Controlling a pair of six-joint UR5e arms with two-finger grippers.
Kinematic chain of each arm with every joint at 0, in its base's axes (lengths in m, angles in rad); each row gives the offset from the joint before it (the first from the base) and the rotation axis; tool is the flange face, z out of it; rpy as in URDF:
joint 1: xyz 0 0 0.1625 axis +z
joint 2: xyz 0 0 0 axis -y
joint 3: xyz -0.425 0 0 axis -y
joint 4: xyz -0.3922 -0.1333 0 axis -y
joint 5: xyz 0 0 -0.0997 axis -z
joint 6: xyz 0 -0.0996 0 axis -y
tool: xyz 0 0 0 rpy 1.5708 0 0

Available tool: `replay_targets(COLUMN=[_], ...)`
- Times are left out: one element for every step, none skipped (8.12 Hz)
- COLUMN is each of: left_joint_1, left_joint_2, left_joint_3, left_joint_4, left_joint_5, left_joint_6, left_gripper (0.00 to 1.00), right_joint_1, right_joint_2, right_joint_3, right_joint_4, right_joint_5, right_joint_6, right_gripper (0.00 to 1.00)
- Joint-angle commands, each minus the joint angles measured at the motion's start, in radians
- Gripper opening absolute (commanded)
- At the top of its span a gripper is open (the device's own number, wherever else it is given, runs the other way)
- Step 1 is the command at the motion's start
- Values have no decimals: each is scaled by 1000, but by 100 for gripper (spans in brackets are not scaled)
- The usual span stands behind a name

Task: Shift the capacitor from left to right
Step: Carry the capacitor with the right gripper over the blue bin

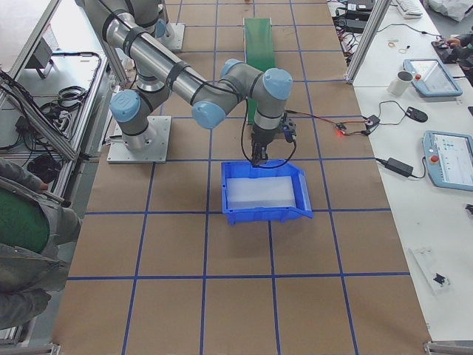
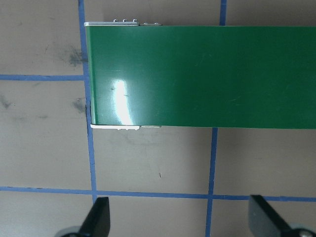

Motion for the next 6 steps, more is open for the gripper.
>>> replay_targets(left_joint_1=[0,0,0,0,0,0], left_joint_2=[0,1,1,0,0,0], left_joint_3=[1,1,-1,-1,-1,-1], left_joint_4=[0,0,0,0,0,0], left_joint_5=[0,0,0,0,0,0], left_joint_6=[1,1,1,1,1,1], left_gripper=[100,100,100,100,100,100], right_joint_1=[-51,-57,-57,-57,-57,-57], right_joint_2=[91,123,152,180,204,212], right_joint_3=[3,7,12,14,15,14], right_joint_4=[-24,-63,-85,-100,-117,-123], right_joint_5=[65,69,109,131,141,145], right_joint_6=[-40,-48,-49,-49,-49,-51], right_gripper=[0,0,0,0,0,0])
